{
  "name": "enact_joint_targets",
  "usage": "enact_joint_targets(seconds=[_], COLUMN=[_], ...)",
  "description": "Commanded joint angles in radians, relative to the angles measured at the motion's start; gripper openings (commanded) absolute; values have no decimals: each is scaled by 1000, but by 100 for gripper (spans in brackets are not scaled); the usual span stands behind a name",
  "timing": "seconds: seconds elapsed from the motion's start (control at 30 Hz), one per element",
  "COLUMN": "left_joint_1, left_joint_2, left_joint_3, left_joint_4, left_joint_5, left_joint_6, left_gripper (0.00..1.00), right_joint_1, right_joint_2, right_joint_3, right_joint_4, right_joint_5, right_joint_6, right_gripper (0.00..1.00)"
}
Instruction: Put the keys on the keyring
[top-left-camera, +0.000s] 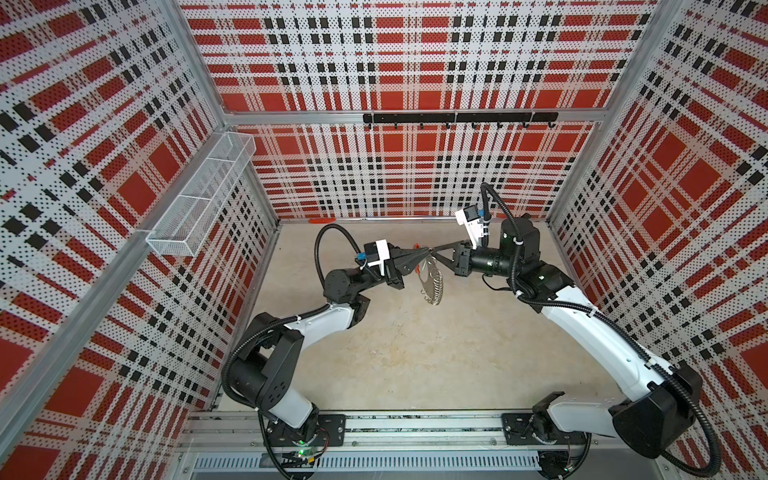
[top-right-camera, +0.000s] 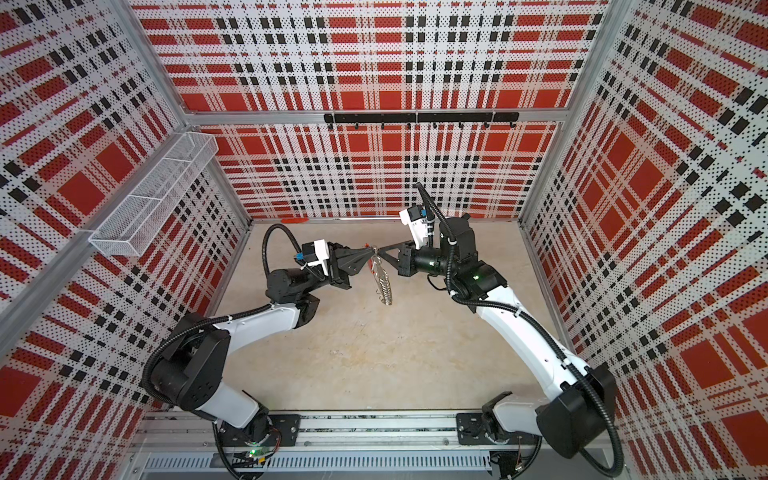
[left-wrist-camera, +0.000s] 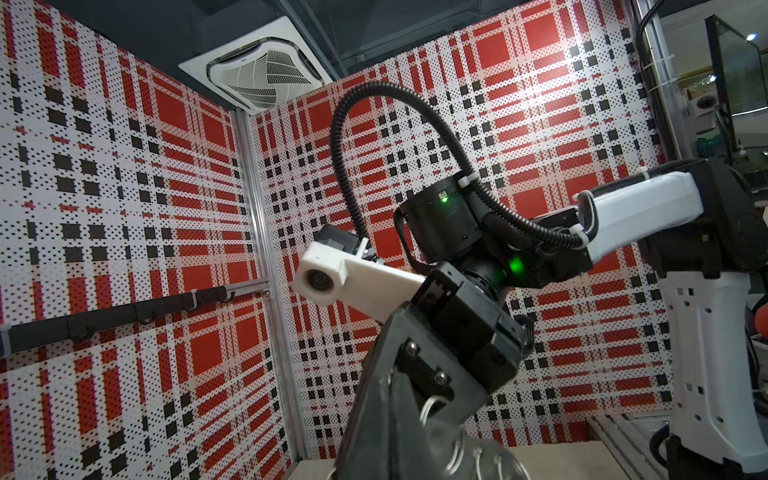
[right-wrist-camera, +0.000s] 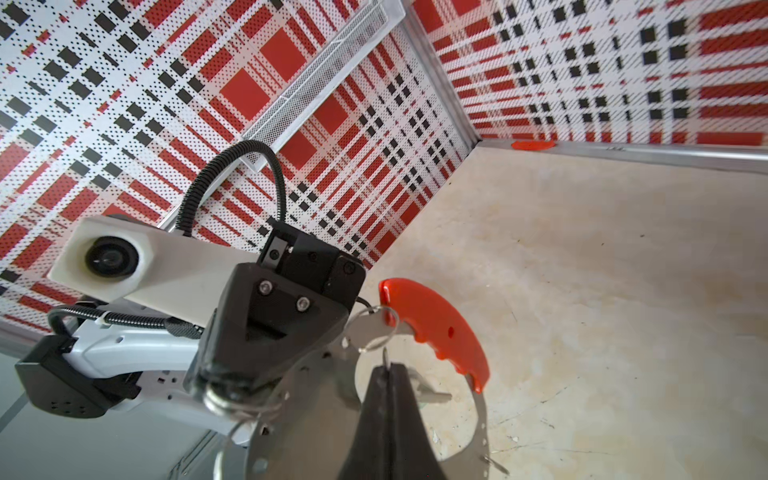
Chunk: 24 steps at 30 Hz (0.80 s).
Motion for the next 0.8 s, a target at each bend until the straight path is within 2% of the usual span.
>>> enact_joint_targets(seconds=[0.0, 0.3, 0.5, 0.6, 0.77], left_joint_1=[-1, -66, -96, -106, -112], left_joint_2=[15, 44, 26, 20, -22], left_joint_3=[42, 56, 34, 35, 29], left_joint_4=[68, 4, 2, -12, -153], left_joint_5=[-48, -233, -327, -340, -394], left_joint_6=[-107, -365, -432, -485, -509], left_gripper=[0, 0, 0, 0, 0], right_joint_1=[-6, -5, -5, -6, 1], right_joint_2=[-91, -158, -157, -153, -141], right_joint_3=[-24, -94, -91, -95, -106], right_joint_4=[57, 136, 125, 138, 169], right_joint_5=[102, 113, 93, 76, 65], right_joint_6=[-51, -44, -59, -49, -33], right_gripper=[0, 0, 0, 0, 0])
